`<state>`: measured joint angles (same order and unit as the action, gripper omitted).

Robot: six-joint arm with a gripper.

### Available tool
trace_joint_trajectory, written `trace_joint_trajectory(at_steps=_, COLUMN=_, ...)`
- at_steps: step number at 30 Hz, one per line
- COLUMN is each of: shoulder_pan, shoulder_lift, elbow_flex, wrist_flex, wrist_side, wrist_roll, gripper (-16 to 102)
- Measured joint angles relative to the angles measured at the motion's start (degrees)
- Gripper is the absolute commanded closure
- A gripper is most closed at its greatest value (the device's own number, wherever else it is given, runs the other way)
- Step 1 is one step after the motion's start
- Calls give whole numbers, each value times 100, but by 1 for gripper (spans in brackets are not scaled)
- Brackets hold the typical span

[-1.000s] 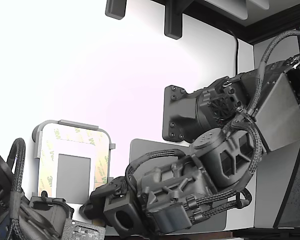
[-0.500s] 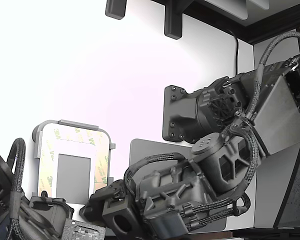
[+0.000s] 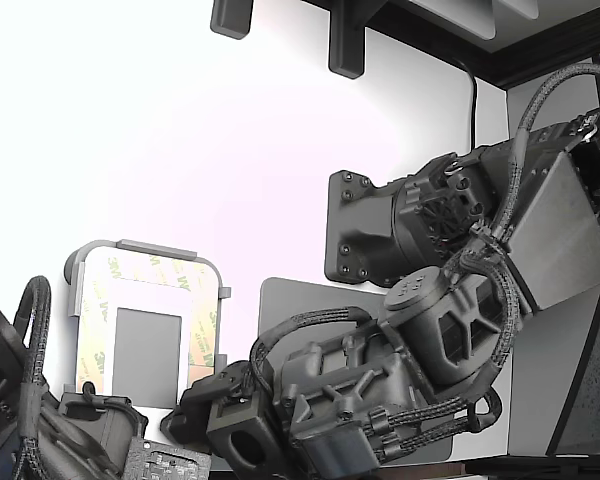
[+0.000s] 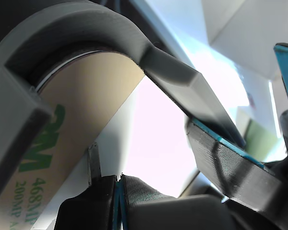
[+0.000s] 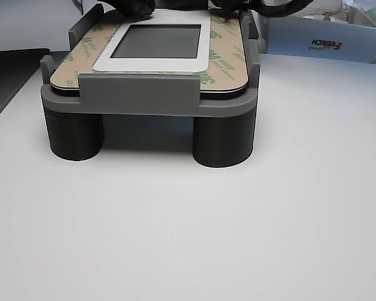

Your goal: Peel off protective film from adhesive tape.

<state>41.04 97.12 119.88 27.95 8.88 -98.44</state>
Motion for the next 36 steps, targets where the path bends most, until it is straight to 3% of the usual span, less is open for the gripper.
trace_joint_trajectory(at_steps=36, shoulder_pan=-9, shoulder_lift=-211, elbow_flex=-422, wrist_flex=439, wrist_side=-62, wrist_roll=88, gripper=97)
